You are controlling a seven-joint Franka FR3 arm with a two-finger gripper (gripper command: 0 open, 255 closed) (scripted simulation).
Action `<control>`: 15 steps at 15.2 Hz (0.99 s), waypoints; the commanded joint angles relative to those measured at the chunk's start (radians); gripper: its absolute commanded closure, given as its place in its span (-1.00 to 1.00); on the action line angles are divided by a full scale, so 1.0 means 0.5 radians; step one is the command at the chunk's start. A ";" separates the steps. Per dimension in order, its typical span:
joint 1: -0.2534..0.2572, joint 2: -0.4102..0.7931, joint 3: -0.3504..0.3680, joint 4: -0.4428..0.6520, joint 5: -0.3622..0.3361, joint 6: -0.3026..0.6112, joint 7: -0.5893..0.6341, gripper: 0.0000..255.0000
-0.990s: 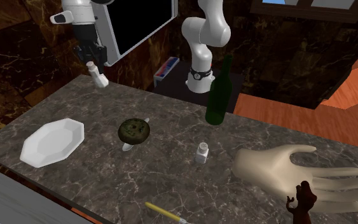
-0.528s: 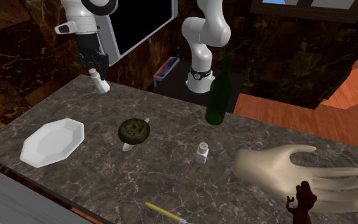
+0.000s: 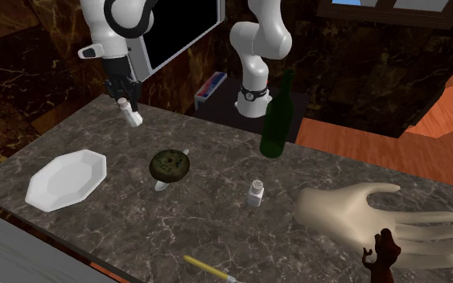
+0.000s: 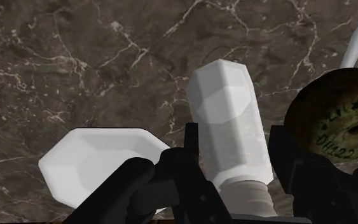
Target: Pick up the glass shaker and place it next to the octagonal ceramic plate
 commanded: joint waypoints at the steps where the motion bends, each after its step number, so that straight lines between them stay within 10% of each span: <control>1: 0.000 0.043 0.001 -0.013 0.046 0.043 -0.042 1.00; 15: -0.032 0.353 0.066 -0.075 0.421 0.309 -0.367 1.00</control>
